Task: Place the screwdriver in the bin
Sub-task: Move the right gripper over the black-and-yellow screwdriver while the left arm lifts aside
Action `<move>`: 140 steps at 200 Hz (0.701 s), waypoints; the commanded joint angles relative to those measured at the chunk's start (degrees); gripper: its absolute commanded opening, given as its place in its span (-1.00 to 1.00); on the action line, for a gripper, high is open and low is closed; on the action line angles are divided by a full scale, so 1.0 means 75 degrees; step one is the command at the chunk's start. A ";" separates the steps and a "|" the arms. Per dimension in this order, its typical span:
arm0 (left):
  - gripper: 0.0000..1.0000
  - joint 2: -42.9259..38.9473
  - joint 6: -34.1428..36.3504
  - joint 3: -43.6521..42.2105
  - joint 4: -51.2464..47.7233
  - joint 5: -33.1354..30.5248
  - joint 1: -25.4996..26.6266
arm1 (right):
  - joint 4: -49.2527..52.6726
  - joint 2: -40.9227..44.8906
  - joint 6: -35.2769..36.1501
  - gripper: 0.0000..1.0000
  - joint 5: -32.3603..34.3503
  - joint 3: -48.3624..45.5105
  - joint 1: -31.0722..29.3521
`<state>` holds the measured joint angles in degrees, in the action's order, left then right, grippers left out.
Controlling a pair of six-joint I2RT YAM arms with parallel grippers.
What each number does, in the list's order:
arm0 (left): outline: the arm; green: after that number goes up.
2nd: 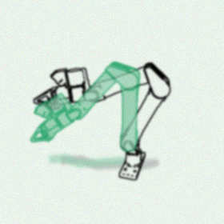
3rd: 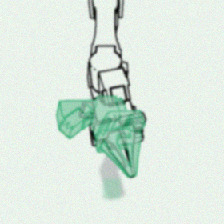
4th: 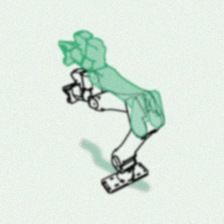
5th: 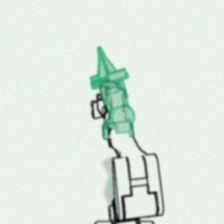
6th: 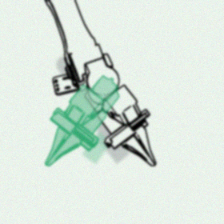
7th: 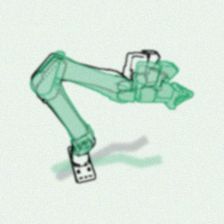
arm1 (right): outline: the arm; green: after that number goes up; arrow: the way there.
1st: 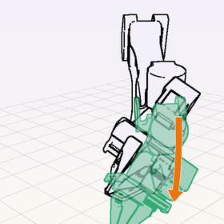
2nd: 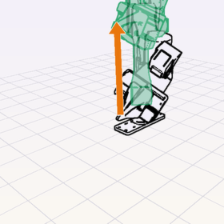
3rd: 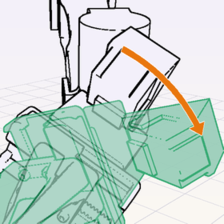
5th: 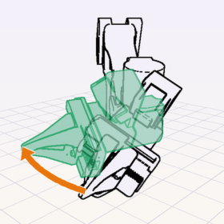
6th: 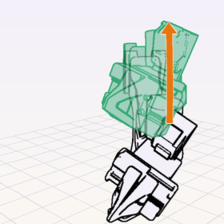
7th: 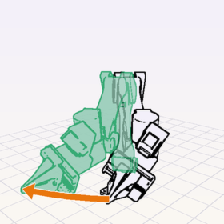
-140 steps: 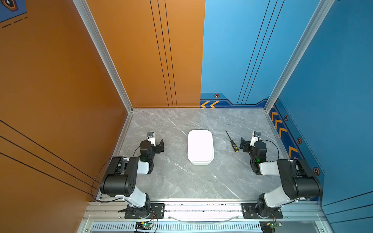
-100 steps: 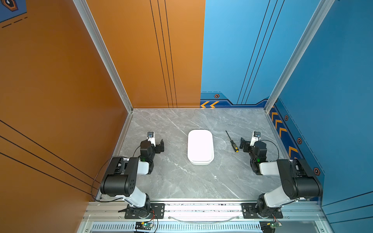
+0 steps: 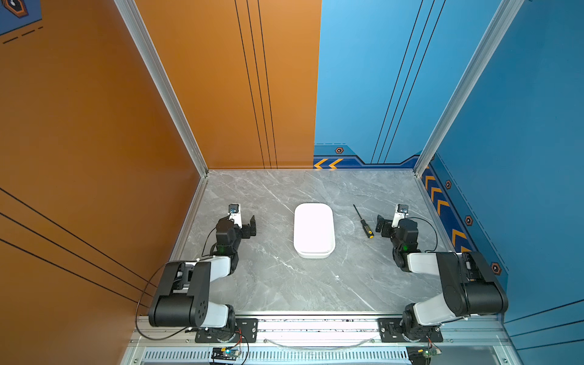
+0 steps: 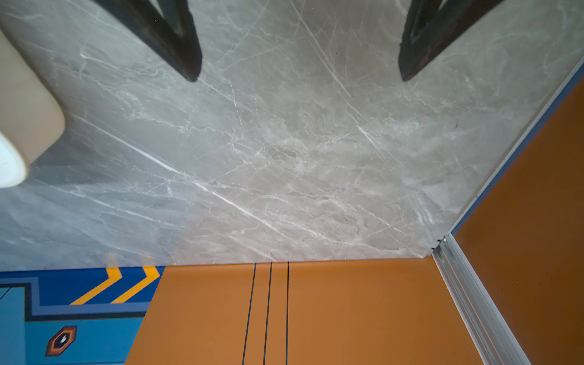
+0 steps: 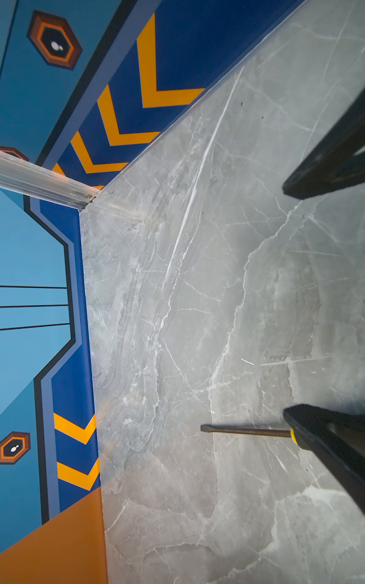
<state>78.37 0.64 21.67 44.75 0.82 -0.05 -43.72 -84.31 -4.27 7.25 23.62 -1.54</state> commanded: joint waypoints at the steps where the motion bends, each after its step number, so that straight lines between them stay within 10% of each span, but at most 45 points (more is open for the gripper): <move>1: 0.96 -0.0730 -0.0243 0.0477 -0.1478 0.0371 -0.0057 | 0.1740 0.0684 0.0104 1.00 -0.0394 0.0759 0.0030; 140: 0.96 -0.0010 -0.4094 0.2613 -0.4311 0.6007 0.0349 | 1.1601 -0.0799 0.0429 1.00 -0.3221 0.6699 0.0041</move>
<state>76.01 -24.08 39.11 14.39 35.38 1.37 27.66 -87.85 -3.55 -14.09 70.32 -0.91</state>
